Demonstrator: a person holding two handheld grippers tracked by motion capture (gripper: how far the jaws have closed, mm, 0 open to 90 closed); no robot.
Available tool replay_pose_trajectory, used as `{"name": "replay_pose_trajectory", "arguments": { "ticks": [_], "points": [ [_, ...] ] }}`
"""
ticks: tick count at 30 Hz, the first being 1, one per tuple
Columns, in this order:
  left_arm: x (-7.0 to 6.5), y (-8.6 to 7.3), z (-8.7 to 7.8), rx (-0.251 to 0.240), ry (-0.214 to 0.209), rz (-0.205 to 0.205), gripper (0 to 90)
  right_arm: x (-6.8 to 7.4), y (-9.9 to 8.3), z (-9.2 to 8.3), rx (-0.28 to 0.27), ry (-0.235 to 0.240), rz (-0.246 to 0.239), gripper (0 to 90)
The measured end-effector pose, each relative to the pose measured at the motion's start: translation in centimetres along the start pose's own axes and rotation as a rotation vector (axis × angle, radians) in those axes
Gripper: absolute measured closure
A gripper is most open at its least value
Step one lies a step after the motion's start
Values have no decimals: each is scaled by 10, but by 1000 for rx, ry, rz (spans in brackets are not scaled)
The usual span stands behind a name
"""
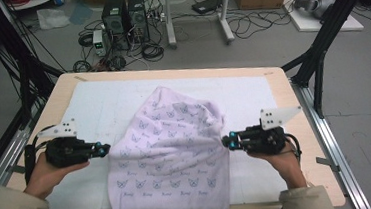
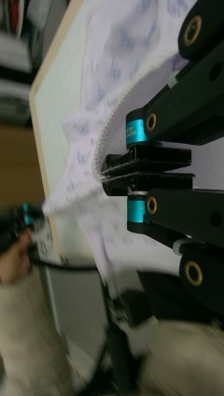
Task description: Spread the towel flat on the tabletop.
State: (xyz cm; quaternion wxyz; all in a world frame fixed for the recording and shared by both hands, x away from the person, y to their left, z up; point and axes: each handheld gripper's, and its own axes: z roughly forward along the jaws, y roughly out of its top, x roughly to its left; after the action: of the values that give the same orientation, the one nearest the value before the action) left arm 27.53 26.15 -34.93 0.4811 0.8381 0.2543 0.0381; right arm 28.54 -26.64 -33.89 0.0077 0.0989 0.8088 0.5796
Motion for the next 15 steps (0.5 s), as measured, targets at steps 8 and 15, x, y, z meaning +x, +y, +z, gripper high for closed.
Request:
{"name": "replay_pose_trajectory", "arguments": {
  "ticks": [8, 15],
  "points": [
    [-9, -19, 7, 52, 14, 18, 542, 14, -34, -2, 166, -4, 27, 586],
    [15, -18, 33, 99, 129, -47, 411, -4, -32, 26, 262, -204, 131, 417]
  ]
}}
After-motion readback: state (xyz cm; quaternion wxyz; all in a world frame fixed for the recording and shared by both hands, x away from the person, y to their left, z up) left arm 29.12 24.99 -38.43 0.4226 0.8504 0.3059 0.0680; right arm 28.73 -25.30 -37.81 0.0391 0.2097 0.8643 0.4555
